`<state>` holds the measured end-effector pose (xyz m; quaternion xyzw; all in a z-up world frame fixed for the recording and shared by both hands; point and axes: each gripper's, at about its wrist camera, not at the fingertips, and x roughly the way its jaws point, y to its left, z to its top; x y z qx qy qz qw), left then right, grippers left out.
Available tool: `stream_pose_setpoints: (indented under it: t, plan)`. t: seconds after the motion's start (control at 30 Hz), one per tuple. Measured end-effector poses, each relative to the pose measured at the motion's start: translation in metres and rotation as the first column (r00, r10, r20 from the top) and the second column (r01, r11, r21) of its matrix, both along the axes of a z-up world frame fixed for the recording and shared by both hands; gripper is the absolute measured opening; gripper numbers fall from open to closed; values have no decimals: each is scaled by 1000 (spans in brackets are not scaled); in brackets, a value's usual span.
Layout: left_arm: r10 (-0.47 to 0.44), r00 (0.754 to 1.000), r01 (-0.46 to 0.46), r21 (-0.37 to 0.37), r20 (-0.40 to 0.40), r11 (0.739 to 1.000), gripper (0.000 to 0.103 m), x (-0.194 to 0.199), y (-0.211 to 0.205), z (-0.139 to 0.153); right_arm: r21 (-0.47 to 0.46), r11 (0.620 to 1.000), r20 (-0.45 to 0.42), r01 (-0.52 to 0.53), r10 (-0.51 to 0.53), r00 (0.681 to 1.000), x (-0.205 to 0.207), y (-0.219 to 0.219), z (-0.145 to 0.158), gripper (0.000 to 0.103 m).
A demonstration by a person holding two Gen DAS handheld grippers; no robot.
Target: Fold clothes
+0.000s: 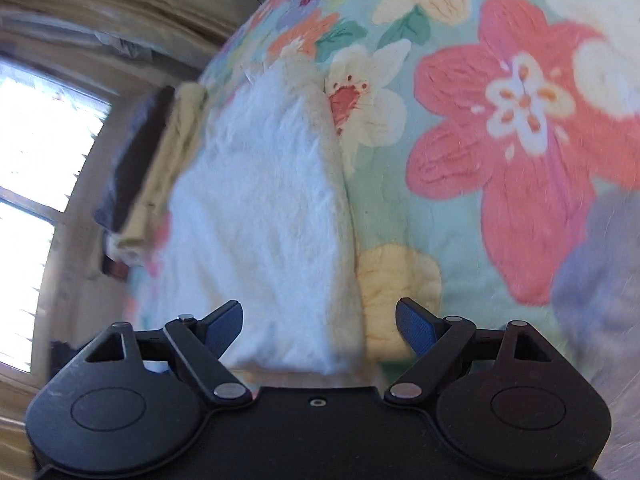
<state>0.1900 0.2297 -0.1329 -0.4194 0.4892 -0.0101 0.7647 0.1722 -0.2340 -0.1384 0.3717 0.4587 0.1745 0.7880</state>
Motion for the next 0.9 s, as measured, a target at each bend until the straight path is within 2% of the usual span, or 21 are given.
stream_pose_setpoints:
  t: [0.03,0.07,0.1,0.13,0.17,0.23,0.3,0.37,0.43,0.5,0.57,0.63,0.8,0.9]
  plan:
    - [12,1000,-12,7,19,1000,32,1,0,0,-8,1000,14,-22,22,1000,-1,5,-1,81]
    - [4,999,-6,61,33,998,14,2,-4,3,-34,998,33,-48,49,998,-1,13,-1,75]
    - [-19,999,14,101,49,995,13,3,-10,7,-68,995,53,-72,75,996,-1,21,-1,60]
    - [-44,997,35,142,64,989,8,3,-16,11,-106,990,72,-90,98,993,0,29,-2,38]
    - [-72,994,56,187,78,981,8,3,-22,16,-153,985,91,-84,98,991,2,35,-1,26]
    - [-151,981,105,325,120,940,8,-1,-35,38,-194,980,143,-34,62,988,4,42,8,17]
    - [-182,968,101,397,172,912,8,-10,-41,55,-174,985,226,-11,51,973,1,44,29,13]
    - [-185,962,81,438,200,895,8,-17,-41,65,-200,980,302,-5,66,951,-6,44,54,12]
    - [-198,959,85,461,202,883,8,-21,-41,69,-200,980,334,3,66,940,-10,38,70,11]
    - [-220,959,121,443,178,888,8,-17,-40,66,-220,975,311,-9,79,947,-6,34,68,10]
    - [-234,964,160,422,128,892,8,-8,-41,58,-291,957,273,4,79,959,-3,28,52,10]
    - [-236,968,178,427,86,886,8,-4,-44,51,-257,966,209,16,40,977,-1,21,34,10]
    - [-227,972,181,419,61,890,8,-1,-44,46,-242,970,209,5,48,977,-3,19,24,11]
    - [-247,968,203,432,47,878,8,-1,-47,46,-200,980,200,17,24,979,-4,14,22,16]
